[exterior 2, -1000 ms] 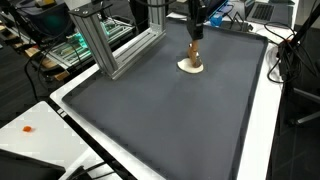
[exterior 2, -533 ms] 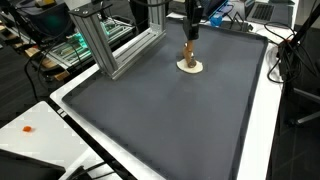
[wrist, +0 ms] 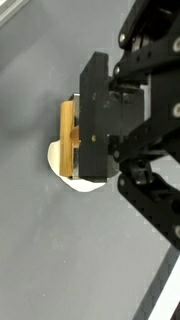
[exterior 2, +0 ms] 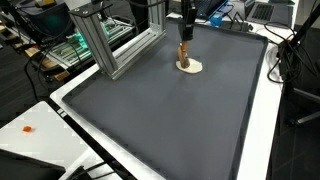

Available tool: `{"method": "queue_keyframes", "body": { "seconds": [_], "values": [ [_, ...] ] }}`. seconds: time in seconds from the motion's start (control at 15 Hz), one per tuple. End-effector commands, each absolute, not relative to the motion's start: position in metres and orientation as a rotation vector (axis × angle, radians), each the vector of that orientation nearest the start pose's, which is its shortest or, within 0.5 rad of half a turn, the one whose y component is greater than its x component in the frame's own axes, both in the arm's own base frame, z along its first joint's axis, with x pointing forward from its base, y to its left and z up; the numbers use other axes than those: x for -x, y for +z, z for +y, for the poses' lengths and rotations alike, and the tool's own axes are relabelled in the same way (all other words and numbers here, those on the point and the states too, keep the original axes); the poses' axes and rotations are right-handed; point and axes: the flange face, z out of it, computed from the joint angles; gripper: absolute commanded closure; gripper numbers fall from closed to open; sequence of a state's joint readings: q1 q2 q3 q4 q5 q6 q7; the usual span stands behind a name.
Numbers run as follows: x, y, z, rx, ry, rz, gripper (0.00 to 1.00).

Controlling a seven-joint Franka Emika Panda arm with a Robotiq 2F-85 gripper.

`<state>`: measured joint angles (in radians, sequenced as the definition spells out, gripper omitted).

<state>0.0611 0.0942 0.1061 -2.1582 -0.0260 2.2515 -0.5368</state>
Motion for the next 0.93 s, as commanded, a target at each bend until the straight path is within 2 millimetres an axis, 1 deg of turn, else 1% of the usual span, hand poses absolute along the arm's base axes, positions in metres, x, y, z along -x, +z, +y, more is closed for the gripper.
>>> {"method": "queue_keyframes", "body": {
  "seconds": [0.0,0.33,0.53,0.6,0.87],
  "values": [
    [-0.527,0.351,0.087,2.976,-0.016,-0.917,0.78],
    [-0.516,0.364,0.084,2.997,-0.06,-0.691,0.78],
    [-0.505,0.376,0.085,3.004,-0.065,-0.591,0.78],
    [-0.5,0.381,0.085,3.015,-0.073,-0.569,0.78],
    [-0.476,0.413,0.088,3.054,-0.13,-0.45,0.78]
  ]
}}
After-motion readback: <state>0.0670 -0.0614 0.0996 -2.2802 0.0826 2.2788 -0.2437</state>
